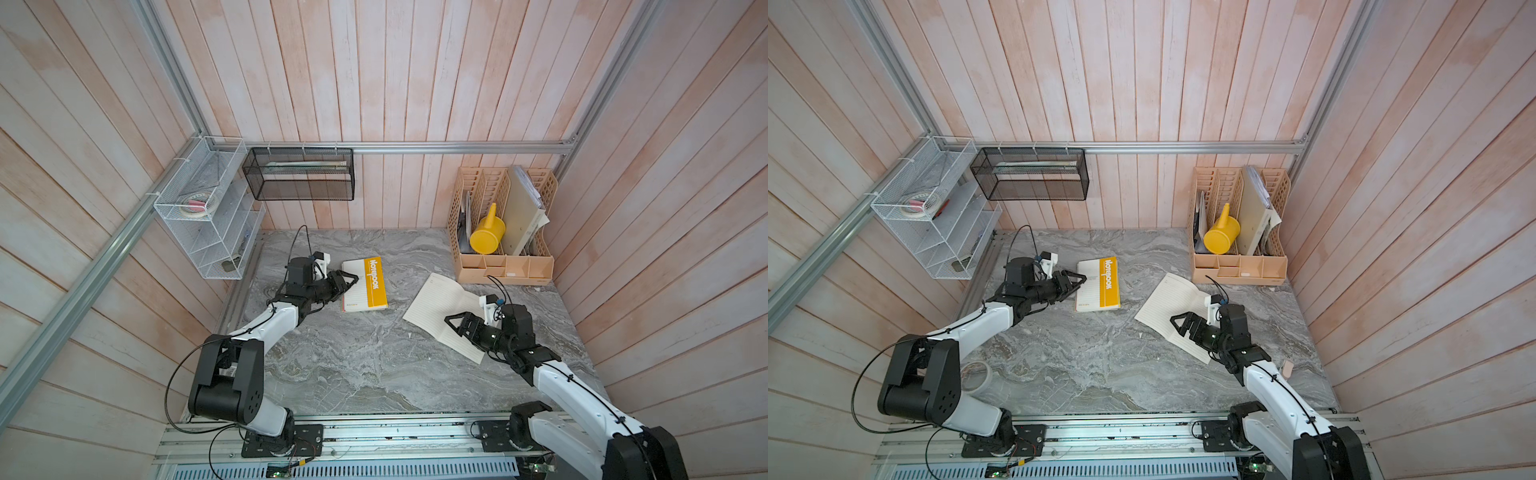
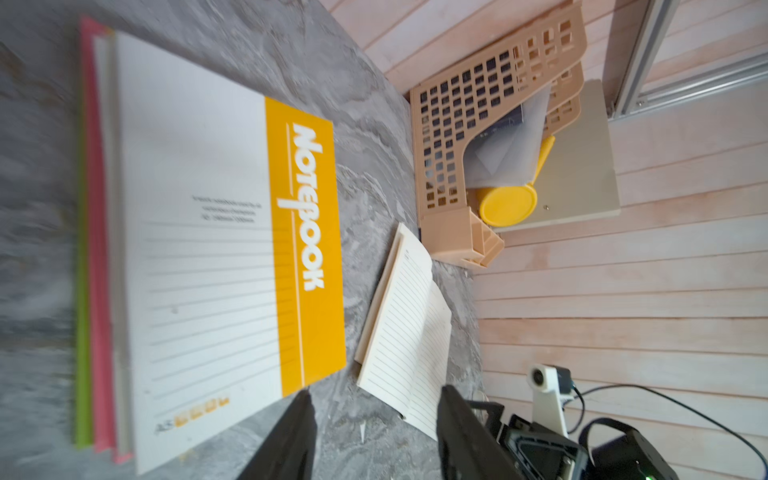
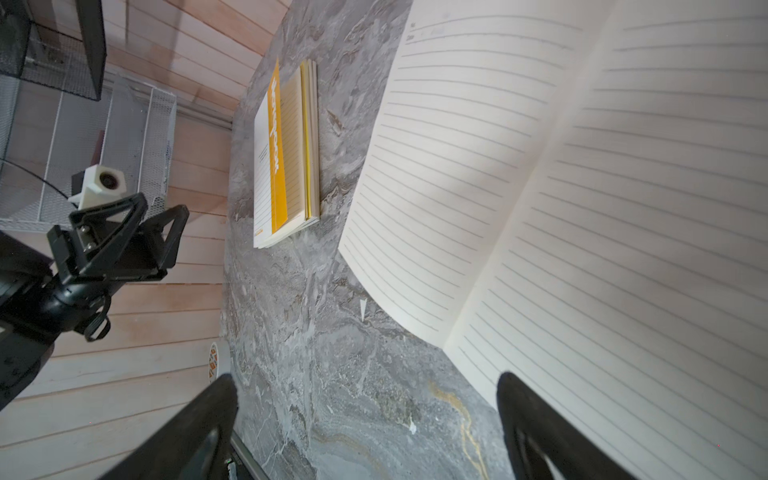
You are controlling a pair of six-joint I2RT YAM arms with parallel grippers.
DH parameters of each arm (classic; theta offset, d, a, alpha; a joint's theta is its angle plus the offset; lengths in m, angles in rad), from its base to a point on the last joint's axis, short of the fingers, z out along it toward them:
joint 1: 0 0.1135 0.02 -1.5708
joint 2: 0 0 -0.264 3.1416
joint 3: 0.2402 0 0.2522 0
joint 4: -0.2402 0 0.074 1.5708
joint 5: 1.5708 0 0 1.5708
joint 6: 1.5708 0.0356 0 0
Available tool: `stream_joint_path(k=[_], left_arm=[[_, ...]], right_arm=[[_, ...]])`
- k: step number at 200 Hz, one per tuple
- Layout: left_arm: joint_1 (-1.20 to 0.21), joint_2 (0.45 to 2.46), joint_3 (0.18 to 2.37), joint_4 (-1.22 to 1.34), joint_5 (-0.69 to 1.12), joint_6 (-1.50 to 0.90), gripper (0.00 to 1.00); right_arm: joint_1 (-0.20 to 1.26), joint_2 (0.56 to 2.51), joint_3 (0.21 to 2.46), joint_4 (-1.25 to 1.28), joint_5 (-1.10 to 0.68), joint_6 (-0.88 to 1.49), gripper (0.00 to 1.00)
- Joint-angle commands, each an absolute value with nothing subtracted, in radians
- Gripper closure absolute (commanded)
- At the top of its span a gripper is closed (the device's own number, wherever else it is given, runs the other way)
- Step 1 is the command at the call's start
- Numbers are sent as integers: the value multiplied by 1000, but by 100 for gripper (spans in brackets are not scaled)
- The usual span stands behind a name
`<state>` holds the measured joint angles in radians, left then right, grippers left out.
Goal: Close the notebook
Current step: Place the notebook at the notebook, then close the notebook at the center of the board.
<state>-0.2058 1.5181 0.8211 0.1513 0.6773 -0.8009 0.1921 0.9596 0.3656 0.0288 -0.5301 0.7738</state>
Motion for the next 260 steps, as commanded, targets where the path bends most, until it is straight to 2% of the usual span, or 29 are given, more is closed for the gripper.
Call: stream_joint_path(k=[1, 41, 105, 156, 211, 260], left_arm=[[-285, 1510, 751, 277, 692, -920, 49], [-431, 1593, 690, 391, 661, -1024, 49], [-607, 1754, 658, 608, 536, -1228, 48], [-633, 1864, 712, 652, 503, -1286, 48], [-633, 1926, 787, 573, 449, -1248, 48], [-633, 1983, 828, 575, 435, -1255, 52]], right_arm=[[130, 959, 352, 30, -595, 731, 2], [31, 965, 341, -20, -581, 686, 2], [5, 990, 262, 44, -534, 694, 2], [2, 1005, 235, 52, -536, 681, 2], [1, 993, 238, -10, -531, 660, 2], [0, 978, 236, -17, -536, 664, 2]])
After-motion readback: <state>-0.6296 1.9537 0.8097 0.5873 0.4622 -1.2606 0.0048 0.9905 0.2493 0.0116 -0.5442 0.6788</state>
